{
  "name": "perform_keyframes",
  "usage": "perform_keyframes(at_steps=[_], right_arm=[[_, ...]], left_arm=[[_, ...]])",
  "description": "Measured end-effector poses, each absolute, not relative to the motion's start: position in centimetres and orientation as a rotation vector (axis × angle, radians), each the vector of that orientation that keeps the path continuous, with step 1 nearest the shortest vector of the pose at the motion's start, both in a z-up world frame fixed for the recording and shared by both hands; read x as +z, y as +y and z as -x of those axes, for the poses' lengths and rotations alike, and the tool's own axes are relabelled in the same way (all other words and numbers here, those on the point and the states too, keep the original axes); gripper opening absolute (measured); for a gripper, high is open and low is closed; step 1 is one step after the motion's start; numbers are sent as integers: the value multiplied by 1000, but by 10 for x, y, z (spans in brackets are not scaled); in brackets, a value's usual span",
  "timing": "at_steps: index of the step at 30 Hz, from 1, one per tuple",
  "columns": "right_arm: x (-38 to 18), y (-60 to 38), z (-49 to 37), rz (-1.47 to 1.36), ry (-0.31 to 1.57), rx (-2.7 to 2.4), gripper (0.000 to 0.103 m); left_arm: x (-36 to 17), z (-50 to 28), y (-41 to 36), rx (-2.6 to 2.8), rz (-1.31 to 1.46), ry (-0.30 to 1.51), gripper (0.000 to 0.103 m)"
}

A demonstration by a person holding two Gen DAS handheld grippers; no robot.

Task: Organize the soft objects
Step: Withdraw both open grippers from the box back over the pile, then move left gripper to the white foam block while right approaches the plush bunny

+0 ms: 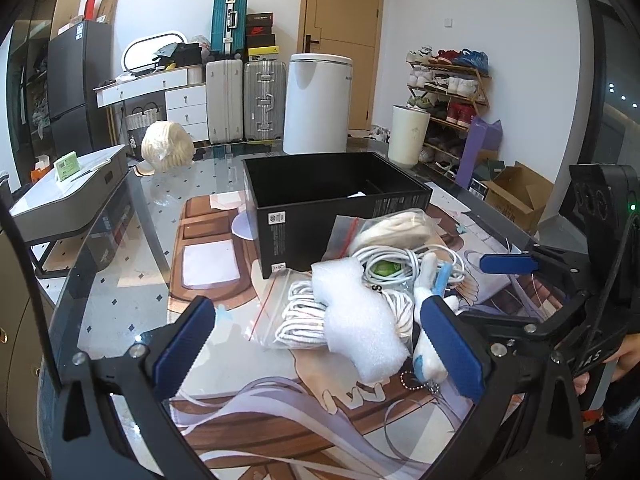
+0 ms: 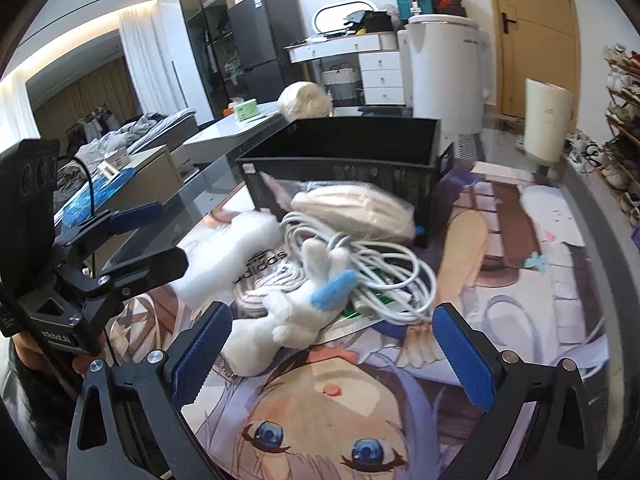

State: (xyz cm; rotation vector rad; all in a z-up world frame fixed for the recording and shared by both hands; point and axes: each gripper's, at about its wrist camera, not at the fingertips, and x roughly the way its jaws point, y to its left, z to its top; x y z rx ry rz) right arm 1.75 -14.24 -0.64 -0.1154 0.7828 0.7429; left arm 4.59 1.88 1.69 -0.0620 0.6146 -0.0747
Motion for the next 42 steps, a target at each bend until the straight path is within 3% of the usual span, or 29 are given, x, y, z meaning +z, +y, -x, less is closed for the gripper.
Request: perform_keyframes(at_steps=[7,10,24,42], right_arm=[[-16,-139,-23,111,804,741,100],[-15,-137,-24,108,812,756,90],[-15,-131,-13,113,851,847,67],[-29,-121,-26,30,918,891,60]], left_arm=[[14,-47,19,-76,61,622,103],[14,-47,19,-79,61,623,103],[9,-48,19,-80,53,638,103],[7,-50,21,-86,68,647,103]])
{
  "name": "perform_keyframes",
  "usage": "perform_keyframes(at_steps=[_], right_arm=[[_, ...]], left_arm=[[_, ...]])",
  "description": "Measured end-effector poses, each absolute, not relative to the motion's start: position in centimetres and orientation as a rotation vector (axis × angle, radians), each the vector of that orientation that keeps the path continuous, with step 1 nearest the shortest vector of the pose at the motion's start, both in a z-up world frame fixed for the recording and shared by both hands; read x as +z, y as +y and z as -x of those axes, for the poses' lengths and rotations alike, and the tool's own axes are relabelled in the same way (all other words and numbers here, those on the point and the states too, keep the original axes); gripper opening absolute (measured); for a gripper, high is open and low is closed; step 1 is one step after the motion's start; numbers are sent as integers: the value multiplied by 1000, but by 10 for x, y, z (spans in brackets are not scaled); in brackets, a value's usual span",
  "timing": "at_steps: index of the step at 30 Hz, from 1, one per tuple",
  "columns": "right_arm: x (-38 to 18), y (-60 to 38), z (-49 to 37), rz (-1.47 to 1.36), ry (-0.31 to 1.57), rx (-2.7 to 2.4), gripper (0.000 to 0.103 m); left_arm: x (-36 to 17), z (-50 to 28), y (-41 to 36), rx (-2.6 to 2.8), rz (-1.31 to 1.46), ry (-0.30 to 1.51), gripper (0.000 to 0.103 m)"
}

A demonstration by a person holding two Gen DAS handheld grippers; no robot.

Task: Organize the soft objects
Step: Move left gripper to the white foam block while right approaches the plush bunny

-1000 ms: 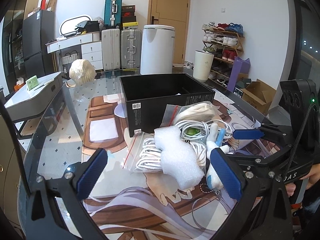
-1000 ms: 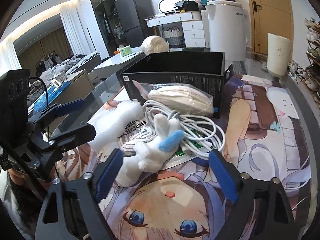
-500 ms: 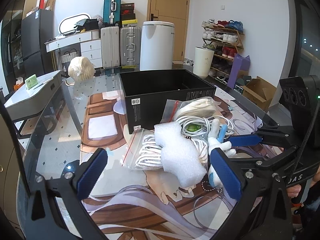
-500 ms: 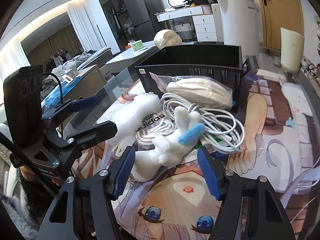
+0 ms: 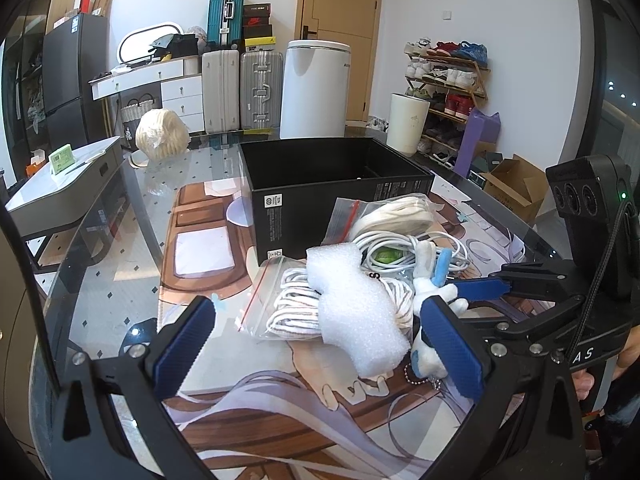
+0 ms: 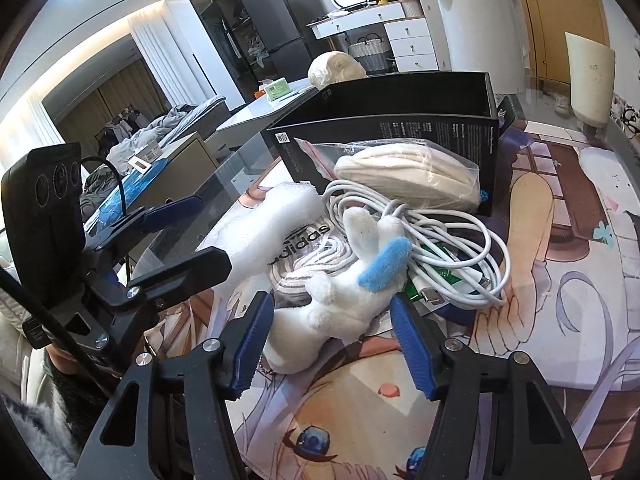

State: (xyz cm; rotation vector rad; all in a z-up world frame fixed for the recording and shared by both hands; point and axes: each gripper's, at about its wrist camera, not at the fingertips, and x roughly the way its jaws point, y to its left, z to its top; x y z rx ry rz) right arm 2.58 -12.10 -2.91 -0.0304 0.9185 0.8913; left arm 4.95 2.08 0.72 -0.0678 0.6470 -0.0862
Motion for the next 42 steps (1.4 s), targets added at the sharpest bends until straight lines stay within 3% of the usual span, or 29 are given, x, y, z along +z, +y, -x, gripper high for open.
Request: perform_keyframes(at_steps=[14,20,24,26,31,40,42], right_arm=[[-24,-128,-20,28,889,901,18],[-24,-131,-21,21,907,893,19],[-25,-131,-25,9,918,877,36],[-26,-132,-27,5,925,867,37],[-28,-125,-30,7,930,866,52],[-28,-114,-27,66,904,879,55],[-28,-111,-24,96,892,875,55]], left_arm=[[5,-49,22,-85,71,657,103],[5,-50,22,-84,69,661,103],[4,-50,22,-81,71,663,103],[3,-50,23,-82,73,663,103],[1,-51,26,-82,75,669,103],[-2,-53,24,-79,61,675,101],[-4,-54,22,-79,46,681,92]])
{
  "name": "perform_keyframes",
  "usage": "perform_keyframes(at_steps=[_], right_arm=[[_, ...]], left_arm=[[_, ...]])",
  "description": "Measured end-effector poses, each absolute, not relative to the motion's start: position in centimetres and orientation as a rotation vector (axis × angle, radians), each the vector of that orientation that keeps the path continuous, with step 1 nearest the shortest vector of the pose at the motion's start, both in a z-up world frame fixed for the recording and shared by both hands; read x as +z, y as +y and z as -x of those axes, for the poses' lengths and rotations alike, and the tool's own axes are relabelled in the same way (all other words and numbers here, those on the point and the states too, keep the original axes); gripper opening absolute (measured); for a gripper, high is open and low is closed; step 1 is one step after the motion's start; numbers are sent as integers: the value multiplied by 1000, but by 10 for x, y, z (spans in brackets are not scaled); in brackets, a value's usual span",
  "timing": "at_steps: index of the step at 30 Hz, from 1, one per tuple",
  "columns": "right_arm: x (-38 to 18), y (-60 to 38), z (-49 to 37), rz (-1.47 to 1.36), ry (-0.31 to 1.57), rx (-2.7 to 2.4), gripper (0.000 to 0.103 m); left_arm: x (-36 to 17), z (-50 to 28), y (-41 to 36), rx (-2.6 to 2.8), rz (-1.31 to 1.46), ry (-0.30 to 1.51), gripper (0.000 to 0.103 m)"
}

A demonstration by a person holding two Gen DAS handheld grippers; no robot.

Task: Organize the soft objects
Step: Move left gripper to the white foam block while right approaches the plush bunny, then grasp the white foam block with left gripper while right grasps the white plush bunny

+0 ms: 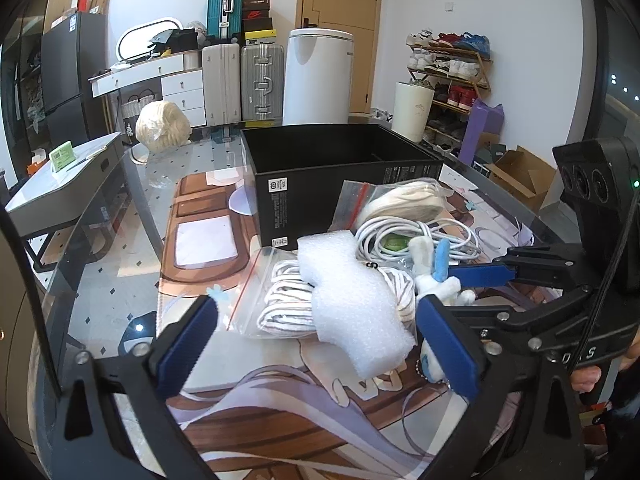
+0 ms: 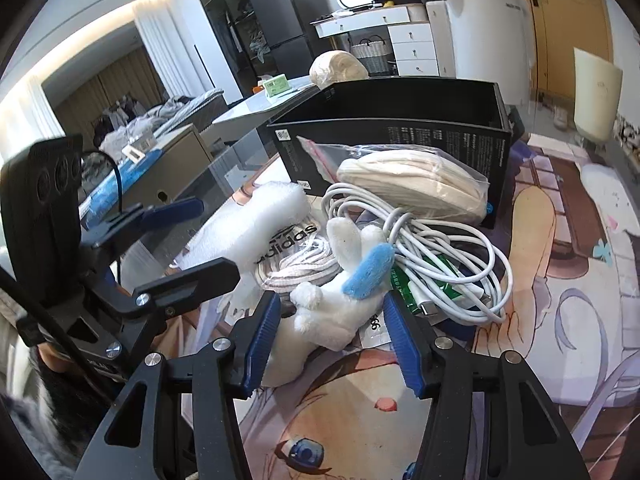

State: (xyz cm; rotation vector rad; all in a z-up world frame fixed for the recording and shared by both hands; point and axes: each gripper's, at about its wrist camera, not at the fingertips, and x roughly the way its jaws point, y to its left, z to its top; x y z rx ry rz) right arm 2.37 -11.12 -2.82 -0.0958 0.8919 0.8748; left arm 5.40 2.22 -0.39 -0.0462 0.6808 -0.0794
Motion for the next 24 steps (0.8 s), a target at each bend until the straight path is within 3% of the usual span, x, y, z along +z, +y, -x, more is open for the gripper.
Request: perform_keyframes(at_steps=[8,14,19,24], right_arm=[[-29,-98,-19,166,872,842,53],[-30,-97,-17,174,859,842,43],[-29,-102,-14,168,849,861,33],[-27,-105,-10,168,835,871,31]], left_arm=[[-9,-57,21,-102,46,705,61],[-8,-56,21,-118,57,696,39],[-7,-54,24,-116,64,688,38],[-5,-52,24,-116,69,677,38]])
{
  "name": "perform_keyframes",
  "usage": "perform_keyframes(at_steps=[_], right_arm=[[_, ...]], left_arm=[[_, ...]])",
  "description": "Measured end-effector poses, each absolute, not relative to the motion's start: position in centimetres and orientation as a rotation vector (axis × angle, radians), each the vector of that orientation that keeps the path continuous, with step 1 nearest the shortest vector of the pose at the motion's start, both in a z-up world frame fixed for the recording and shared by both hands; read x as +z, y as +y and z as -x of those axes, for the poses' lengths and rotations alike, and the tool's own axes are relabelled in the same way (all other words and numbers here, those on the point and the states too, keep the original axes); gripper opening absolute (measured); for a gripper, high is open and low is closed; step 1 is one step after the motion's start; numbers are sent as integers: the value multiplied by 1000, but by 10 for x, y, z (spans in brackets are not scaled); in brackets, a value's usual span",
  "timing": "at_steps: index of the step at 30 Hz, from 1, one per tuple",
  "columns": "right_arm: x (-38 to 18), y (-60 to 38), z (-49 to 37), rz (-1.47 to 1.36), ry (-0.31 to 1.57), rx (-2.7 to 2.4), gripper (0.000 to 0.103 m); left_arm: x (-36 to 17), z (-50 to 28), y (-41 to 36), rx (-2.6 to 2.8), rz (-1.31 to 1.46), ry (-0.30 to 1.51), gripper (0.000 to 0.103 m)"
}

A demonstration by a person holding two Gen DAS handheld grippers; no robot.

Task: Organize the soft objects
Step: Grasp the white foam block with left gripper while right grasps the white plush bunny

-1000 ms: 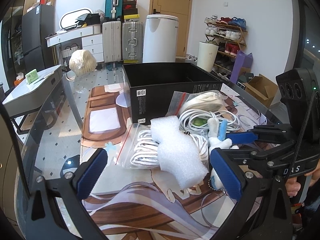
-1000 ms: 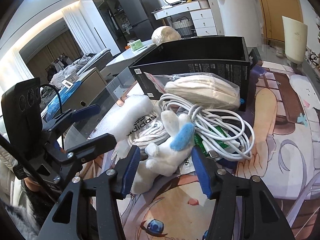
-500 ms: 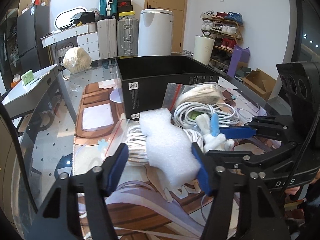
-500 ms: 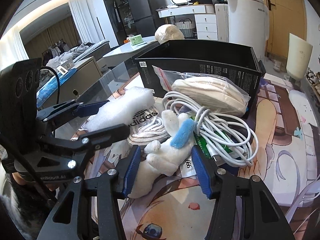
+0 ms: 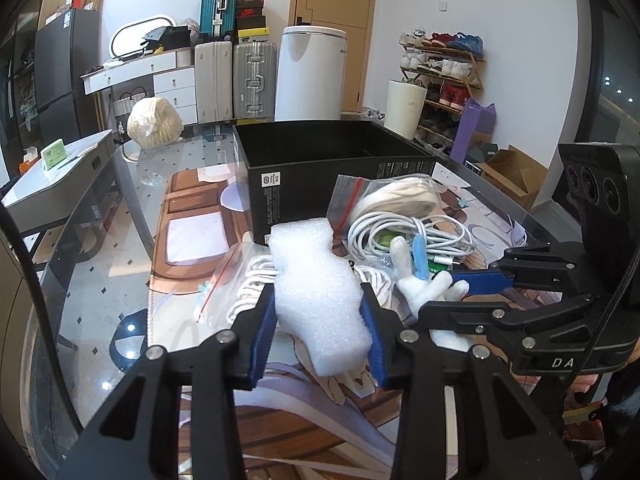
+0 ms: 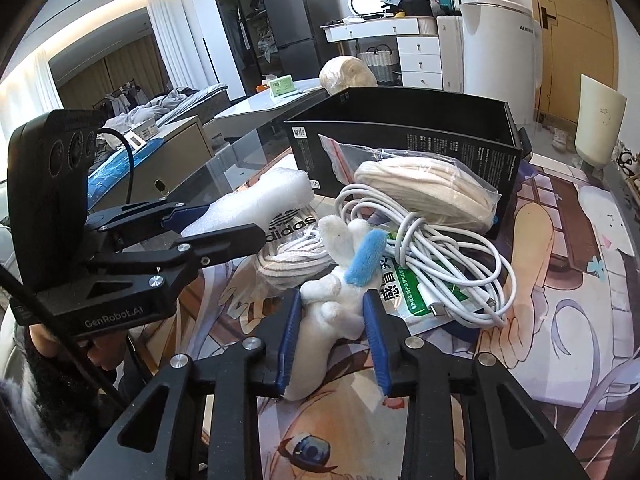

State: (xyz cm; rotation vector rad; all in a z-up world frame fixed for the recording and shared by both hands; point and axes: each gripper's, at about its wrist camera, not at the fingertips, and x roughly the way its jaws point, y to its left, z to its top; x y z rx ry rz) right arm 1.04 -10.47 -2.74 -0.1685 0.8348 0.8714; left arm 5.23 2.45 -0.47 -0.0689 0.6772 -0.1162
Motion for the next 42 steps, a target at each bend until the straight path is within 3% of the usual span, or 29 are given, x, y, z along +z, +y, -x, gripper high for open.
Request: perform_keyframes(at_steps=[11,13,20,30,42], right_arm=[[-23,-119,-6,158,810,895,21],[-22,-121,-5,156,803,897,14],[-20,-126,-2,161,810,887,14],[-25,-118,-17,137,863,850,48],[-29,-95,-17,207,861,844,47]], left_arm=[[5,-47,28,-121,79,639,38],[6,-46,28,-120,80,637,38],[5,-47,30,-116,85,638,38],[6,-46,29,-119,86,631,38],[8,-44,29,-120,90,616,38]])
